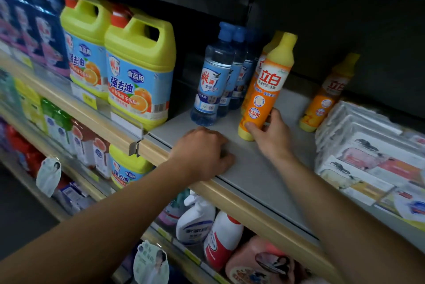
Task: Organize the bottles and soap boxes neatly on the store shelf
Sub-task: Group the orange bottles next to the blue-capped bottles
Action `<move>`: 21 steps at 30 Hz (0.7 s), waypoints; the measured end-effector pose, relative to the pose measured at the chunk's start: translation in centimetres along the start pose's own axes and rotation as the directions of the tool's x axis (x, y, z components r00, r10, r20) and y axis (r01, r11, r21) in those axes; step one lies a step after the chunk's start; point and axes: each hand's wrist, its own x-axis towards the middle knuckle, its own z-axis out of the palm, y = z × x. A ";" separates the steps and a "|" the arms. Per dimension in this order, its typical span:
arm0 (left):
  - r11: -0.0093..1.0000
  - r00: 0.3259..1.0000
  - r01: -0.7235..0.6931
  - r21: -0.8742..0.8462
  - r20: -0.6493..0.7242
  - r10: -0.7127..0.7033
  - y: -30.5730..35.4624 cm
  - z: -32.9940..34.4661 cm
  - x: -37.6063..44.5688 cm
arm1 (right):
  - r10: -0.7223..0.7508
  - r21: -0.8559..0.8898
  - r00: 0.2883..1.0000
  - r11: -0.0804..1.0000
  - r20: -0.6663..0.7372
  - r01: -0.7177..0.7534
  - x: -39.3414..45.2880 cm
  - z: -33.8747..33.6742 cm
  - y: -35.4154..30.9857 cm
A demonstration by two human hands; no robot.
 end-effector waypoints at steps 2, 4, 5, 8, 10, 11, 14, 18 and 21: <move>1.000 1.000 0.006 -0.004 -0.001 -0.006 -0.1 0.0 0.0 | 0.009 -0.028 1.000 1.000 -0.014 -0.009 0.9 0.8 -0.3; 1.000 1.000 0.005 -0.009 -0.002 -0.005 -0.2 0.1 0.1 | 0.023 -0.041 0.999 0.999 -0.023 -0.024 1.6 1.7 -0.5; 1.000 1.000 0.003 -0.013 -0.005 -0.003 -0.2 0.1 0.1 | 0.031 -0.048 0.999 0.998 -0.028 -0.032 1.9 2.2 -0.6; 1.000 1.000 -0.005 -0.023 -0.013 0.004 -0.2 0.1 0.1 | 0.048 -0.047 0.998 0.998 -0.042 -0.050 2.5 3.3 -0.9; 0.999 1.000 -0.011 -0.030 -0.008 0.011 -0.3 0.2 0.2 | 0.058 -0.037 0.998 0.998 -0.039 -0.059 2.7 3.7 -1.0; 0.999 1.000 -0.012 -0.034 -0.006 0.012 -0.3 0.2 0.2 | 0.067 -0.032 0.997 0.997 -0.031 -0.068 2.8 3.8 -1.0; 0.999 1.000 -0.012 -0.043 0.001 0.012 -0.4 0.2 0.2 | 0.091 -0.021 0.996 0.996 0.002 -0.091 3.0 3.9 -0.9; 0.999 1.000 0.000 -0.054 0.003 0.000 -0.3 0.1 0.1 | 0.104 -0.052 0.993 0.993 0.050 -0.102 3.2 4.0 -1.1; 0.998 1.000 0.008 -0.057 -0.009 -0.009 -0.2 0.0 0.0 | 0.114 -0.069 0.991 0.992 0.068 -0.109 3.3 4.1 -1.3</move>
